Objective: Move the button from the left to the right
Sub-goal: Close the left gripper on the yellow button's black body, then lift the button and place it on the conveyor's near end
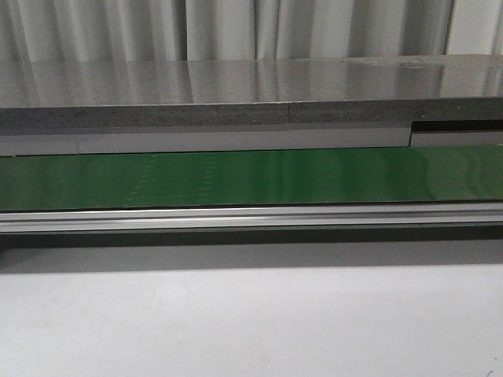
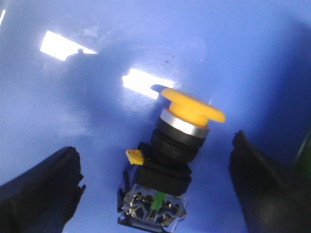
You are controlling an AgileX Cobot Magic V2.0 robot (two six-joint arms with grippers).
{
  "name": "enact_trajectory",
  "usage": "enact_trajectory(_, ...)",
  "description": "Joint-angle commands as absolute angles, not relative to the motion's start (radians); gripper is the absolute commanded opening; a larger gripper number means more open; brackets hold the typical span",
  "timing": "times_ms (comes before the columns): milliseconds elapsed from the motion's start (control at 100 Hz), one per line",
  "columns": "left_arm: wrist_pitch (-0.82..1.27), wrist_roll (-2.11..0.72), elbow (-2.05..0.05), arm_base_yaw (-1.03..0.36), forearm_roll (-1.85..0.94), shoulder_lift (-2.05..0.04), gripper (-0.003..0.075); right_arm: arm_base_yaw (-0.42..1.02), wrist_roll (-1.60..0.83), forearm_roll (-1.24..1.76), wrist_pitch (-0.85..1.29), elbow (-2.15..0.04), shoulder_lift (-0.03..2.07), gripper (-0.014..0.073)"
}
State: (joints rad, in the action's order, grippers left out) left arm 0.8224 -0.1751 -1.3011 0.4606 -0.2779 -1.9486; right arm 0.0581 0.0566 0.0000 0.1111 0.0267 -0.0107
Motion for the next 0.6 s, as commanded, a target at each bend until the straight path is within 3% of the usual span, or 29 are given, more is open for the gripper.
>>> enact_trajectory(0,0.809,-0.176,-1.331,0.462,-0.291,-1.910,0.0599,0.053,0.054,0.000,0.026,0.011,-0.030,-0.0067)
enact_trajectory(230,0.829,-0.176,-1.331,0.462,-0.265,-1.948,0.0596,0.053,0.054,0.000,0.026,0.011,-0.030,-0.0067)
enact_trajectory(320,0.839,-0.176,-1.331,0.462,-0.256,-1.968,0.0561,0.053,0.054,0.000,0.026,0.011,-0.030,-0.0067)
enact_trajectory(490,0.842,-0.174,-1.331,0.462,-0.237,-1.978,0.0405,0.053,0.054,0.000,0.026,0.011,-0.030,-0.0067)
enact_trajectory(590,0.842,-0.174,-1.331,0.462,-0.234,-1.978,0.0246,0.053,0.054,0.000,0.026,0.011,-0.030,-0.0067)
